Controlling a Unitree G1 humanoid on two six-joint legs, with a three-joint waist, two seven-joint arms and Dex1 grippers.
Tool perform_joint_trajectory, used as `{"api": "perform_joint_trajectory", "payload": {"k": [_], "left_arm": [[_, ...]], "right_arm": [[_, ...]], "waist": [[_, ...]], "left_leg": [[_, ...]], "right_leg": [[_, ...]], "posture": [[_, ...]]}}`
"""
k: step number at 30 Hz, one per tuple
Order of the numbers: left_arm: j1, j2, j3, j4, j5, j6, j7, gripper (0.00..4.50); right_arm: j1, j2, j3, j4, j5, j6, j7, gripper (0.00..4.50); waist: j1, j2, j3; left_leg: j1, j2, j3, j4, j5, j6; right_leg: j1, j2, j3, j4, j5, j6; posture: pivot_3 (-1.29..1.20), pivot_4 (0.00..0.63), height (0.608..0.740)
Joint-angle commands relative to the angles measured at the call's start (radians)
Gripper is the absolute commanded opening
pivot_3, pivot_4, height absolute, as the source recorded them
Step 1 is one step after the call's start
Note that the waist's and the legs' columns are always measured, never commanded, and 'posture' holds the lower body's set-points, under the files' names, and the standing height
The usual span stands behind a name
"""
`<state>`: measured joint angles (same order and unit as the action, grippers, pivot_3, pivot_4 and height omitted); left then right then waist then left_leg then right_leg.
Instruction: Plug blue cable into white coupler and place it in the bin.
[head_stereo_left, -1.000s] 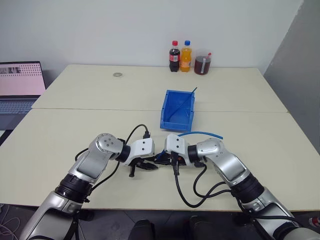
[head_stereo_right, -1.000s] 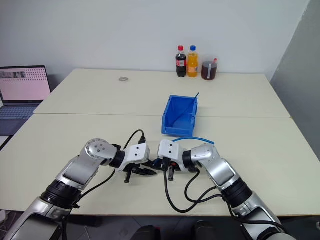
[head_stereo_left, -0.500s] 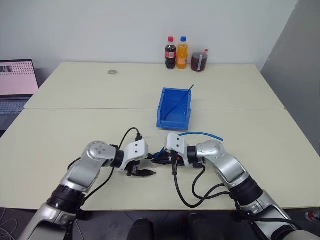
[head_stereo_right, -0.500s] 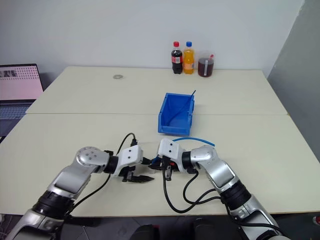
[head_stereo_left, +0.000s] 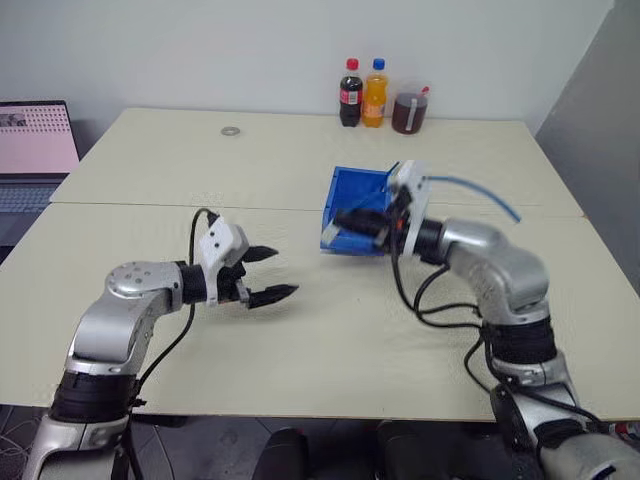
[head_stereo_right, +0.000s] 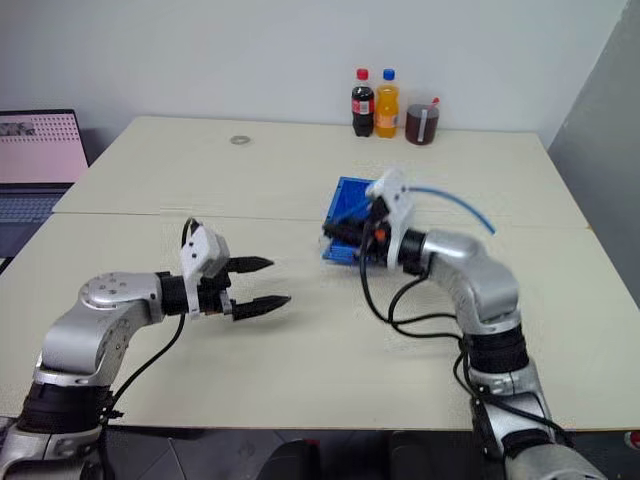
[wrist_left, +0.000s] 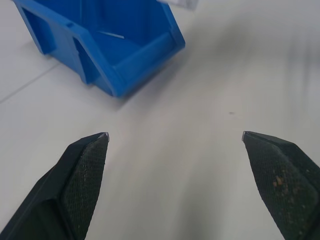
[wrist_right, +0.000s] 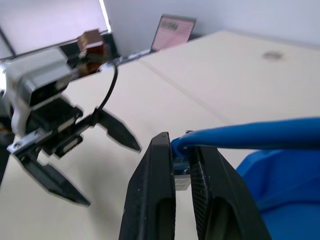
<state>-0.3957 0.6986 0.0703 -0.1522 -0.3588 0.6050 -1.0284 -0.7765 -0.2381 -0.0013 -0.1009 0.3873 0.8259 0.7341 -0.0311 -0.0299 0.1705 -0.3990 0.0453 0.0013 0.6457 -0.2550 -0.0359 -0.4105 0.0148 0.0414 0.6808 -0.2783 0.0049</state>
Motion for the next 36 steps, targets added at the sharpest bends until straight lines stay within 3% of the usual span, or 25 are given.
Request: {"api": "perform_joint_trajectory", "payload": {"k": [1,8,15,23,26,29,33,36], "left_arm": [[-0.107,-0.02,0.004,0.025,0.021,0.002,0.098,4.5],[-0.204,-0.059,-0.063,0.046,0.063,0.009,0.175,4.5],[-0.23,-0.082,-0.111,0.048,0.074,-0.019,0.179,4.5],[-0.216,-0.083,-0.126,0.051,0.094,-0.048,0.183,4.5],[-0.217,-0.088,-0.127,0.055,0.095,-0.052,0.184,4.5],[-0.21,-0.095,-0.112,0.062,0.087,-0.05,0.196,4.5],[-0.137,-0.065,-0.058,0.043,0.087,-0.048,0.225,4.5],[-0.067,-0.008,0.006,0.02,0.091,-0.044,0.238,4.5]], "right_arm": [[-0.108,-0.015,-0.048,0.166,-0.02,-0.041,-0.066,0.13],[-0.269,-0.028,-0.008,0.527,-0.098,-0.146,-0.073,0.13],[-0.528,-0.066,0.048,1.046,-0.217,-0.266,0.008,1.85],[-0.638,-0.134,0.091,1.209,-0.313,-0.338,0.142,3.79],[-0.648,-0.169,0.122,1.202,-0.344,-0.339,0.234,4.47],[-0.602,-0.227,0.164,1.117,-0.379,-0.386,0.332,4.47],[-0.403,-0.334,0.093,0.774,-0.31,-0.316,0.347,4.47],[-0.092,-0.438,-0.009,0.3,-0.2,-0.198,0.378,4.47]], "waist": [[0.0,-0.001,0.001],[-0.003,-0.001,0.002],[-0.003,-0.001,0.002],[-0.001,0.0,0.002],[-0.001,0.0,0.002],[-0.001,0.0,0.003],[0.001,0.0,0.003],[0.004,0.0,0.002]], "left_leg": [[0.0,0.0,0.001,0.0,0.0,0.0],[-0.002,0.0,0.003,-0.001,0.0,0.0],[-0.007,0.0,0.006,-0.002,0.0,0.0],[-0.01,0.0,0.008,-0.001,0.0,0.0],[-0.01,0.0,0.007,0.0,0.0,0.0],[-0.01,0.0,0.007,0.0,0.0,0.0],[-0.01,0.0,0.006,0.0,0.0,0.0],[-0.012,0.001,0.002,0.0,0.0,0.0]], "right_leg": [[0.0,0.0,0.0,0.0,0.0,0.0],[-0.002,0.0,0.001,0.0,0.001,-0.001],[-0.011,-0.001,0.003,0.002,0.001,-0.002],[-0.011,-0.002,0.002,0.0,0.001,-0.002],[-0.011,-0.002,0.002,0.001,0.001,-0.002],[-0.011,-0.002,0.001,0.001,0.001,-0.002],[-0.011,-0.002,0.001,0.001,0.001,-0.002],[-0.011,-0.005,0.0,0.0,0.001,-0.002]], "posture": [[0.0,0.15,0.74],[0.0,0.15,0.74],[0.0,0.15,0.74],[0.0,0.15,0.74],[0.0,0.15,0.74],[0.0,0.15,0.74],[0.0,0.15,0.74],[0.0,0.15,0.74]]}}
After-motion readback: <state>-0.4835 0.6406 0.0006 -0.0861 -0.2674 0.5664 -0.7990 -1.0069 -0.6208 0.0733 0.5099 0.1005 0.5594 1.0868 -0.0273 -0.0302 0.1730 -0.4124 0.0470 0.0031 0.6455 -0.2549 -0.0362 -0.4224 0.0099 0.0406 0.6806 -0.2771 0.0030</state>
